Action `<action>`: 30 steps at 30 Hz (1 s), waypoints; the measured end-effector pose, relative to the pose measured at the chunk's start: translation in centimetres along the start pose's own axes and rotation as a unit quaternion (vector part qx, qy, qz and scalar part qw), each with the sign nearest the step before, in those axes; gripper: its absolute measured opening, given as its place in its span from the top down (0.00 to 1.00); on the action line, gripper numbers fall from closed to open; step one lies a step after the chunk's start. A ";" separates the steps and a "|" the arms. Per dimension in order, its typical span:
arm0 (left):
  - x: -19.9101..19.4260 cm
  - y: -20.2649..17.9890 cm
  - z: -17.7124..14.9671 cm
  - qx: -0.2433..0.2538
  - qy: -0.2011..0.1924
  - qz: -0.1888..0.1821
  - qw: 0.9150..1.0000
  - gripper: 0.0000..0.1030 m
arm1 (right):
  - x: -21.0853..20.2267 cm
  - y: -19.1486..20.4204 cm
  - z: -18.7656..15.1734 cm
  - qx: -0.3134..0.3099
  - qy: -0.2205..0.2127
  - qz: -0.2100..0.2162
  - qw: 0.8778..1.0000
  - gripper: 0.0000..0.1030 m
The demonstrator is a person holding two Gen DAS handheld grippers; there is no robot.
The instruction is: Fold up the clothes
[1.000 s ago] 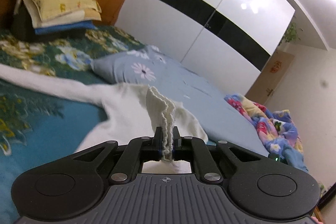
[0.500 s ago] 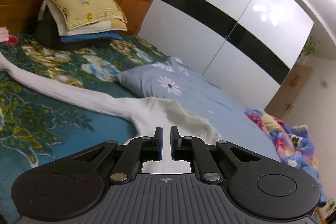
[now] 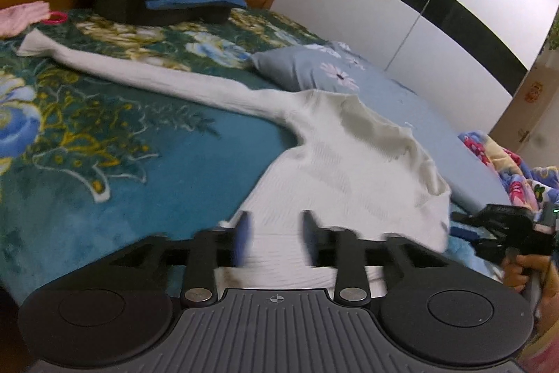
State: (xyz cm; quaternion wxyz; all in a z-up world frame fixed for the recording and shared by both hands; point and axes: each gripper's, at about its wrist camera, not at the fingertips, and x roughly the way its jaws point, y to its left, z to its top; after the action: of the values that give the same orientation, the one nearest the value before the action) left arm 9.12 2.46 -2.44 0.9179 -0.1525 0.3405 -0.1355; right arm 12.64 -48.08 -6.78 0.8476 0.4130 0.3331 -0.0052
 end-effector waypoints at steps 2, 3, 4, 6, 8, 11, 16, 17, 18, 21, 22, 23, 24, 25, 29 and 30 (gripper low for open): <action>0.3 0.3 -0.3 0.004 -0.002 0.005 1.000 0.56 | -0.2 0.3 -0.2 -0.008 0.003 0.000 1.000 0.68; 0.5 0.4 -0.4 0.006 -0.003 0.007 1.000 0.55 | -0.3 0.4 -0.3 -0.012 0.005 0.000 1.000 0.68; 0.8 0.5 -0.4 0.009 -0.001 0.006 1.000 0.54 | -0.4 0.5 -0.4 -0.018 0.005 -0.002 1.000 0.68; 1.5 0.6 -0.5 0.017 0.004 0.006 1.000 0.53 | -0.6 0.7 -0.5 -0.027 0.005 -0.004 1.000 0.67; 2.3 0.7 -0.6 0.025 0.010 0.008 1.000 0.51 | -0.8 0.8 -0.5 -0.033 0.004 -0.006 0.999 0.65; 3.4 1.1 -0.7 0.024 0.019 0.009 0.999 0.47 | -0.9 0.8 -0.6 -0.036 0.009 -0.007 0.999 0.63; 3.4 0.8 -0.9 0.031 0.004 -0.016 0.999 0.49 | -1.0 0.6 -1.0 -0.042 0.018 -0.011 0.999 0.62; 3.3 0.5 -0.9 0.038 0.002 -0.018 0.999 0.49 | -1.0 0.6 -1.0 -0.039 0.019 -0.011 0.999 0.62; 3.2 0.2 -0.9 0.045 0.000 -0.020 0.999 0.49 | -1.0 0.5 -1.0 -0.038 0.020 -0.010 0.999 0.62; 2.9 -0.2 -1.0 0.051 -0.005 -0.029 0.998 0.49 | -0.9 0.5 -1.2 -0.035 0.021 -0.010 0.999 0.62; 2.8 -0.3 -1.0 0.050 -0.007 -0.033 0.998 0.50 | -0.9 0.6 -1.2 -0.036 0.022 -0.010 0.999 0.62; 2.6 -0.3 -1.0 0.045 -0.009 -0.039 0.998 0.52 | -0.9 0.6 -1.2 -0.036 0.023 -0.009 0.999 0.62; 2.4 -0.3 -1.0 0.043 -0.010 -0.047 0.998 0.54 | -0.9 0.6 -1.3 -0.037 0.024 -0.009 0.999 0.62; 2.3 -0.3 -1.0 0.044 -0.009 -0.050 0.998 0.54 | -0.9 0.6 -1.3 -0.037 0.024 -0.009 0.999 0.62; 2.6 0.1 -1.3 0.034 0.002 -0.035 0.999 0.54 | -1.0 0.6 -1.4 -0.035 0.026 -0.008 0.999 0.62; 2.7 0.4 -1.4 0.026 0.005 -0.035 0.999 0.54 | -1.0 0.6 -1.5 -0.035 0.027 -0.008 0.999 0.62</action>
State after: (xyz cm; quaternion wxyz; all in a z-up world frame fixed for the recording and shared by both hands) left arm 10.25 1.59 -5.13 0.9144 -0.1398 0.3363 -0.1769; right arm 11.17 -46.92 -6.46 0.8521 0.3805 0.3591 0.0113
